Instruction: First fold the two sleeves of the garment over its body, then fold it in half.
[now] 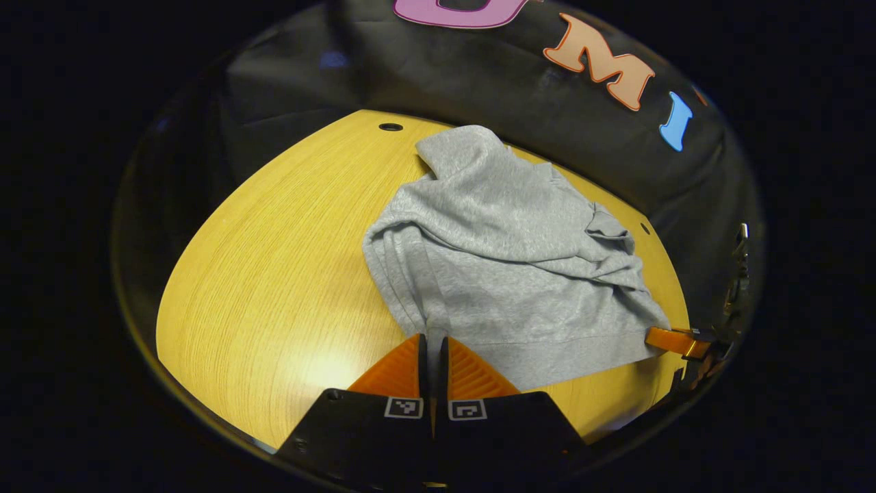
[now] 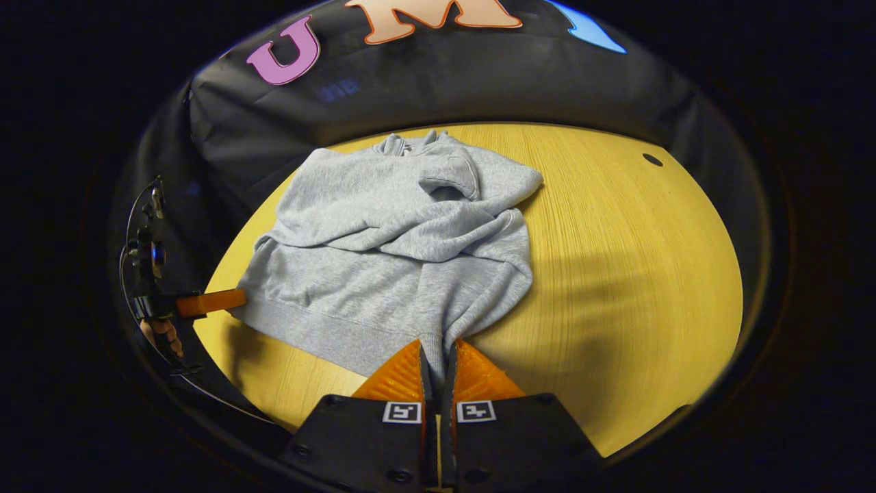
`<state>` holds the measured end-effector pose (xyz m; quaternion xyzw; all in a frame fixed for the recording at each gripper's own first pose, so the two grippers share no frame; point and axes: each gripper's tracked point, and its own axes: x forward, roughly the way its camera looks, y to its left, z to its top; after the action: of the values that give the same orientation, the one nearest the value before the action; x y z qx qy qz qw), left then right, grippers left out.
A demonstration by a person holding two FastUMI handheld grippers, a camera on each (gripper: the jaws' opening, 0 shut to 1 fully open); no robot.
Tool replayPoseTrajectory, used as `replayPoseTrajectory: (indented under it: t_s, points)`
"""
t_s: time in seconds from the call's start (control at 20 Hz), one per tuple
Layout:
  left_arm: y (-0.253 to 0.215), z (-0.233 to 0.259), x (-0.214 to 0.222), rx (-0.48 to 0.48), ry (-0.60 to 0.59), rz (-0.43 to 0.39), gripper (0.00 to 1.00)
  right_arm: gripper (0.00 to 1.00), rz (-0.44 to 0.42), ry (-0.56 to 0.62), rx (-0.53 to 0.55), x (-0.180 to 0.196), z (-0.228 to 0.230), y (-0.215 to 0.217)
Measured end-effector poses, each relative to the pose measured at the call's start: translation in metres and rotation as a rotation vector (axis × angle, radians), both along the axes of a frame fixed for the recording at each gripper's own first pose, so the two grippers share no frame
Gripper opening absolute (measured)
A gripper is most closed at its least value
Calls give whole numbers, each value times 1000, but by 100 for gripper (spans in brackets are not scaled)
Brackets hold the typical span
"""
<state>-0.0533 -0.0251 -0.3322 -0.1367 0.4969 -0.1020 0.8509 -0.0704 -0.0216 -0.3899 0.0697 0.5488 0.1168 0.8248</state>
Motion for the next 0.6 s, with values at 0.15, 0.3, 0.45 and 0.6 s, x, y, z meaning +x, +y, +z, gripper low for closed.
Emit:
replayPoseTrajectory:
  t_s: [0.15,0.3,0.45,0.6]
  points:
    - [1,14,13,-7,-12,7,0,5,-36,-5,66,19,18,3]
    - [1,34,28,-27,-51,32,0,5,-77,-25,132,32,38,3]
    - [0,54,47,-57,-78,48,0,5,-135,-26,205,51,59,4]
    - [0,63,67,-70,-93,50,0,4,-183,-11,273,69,72,4]
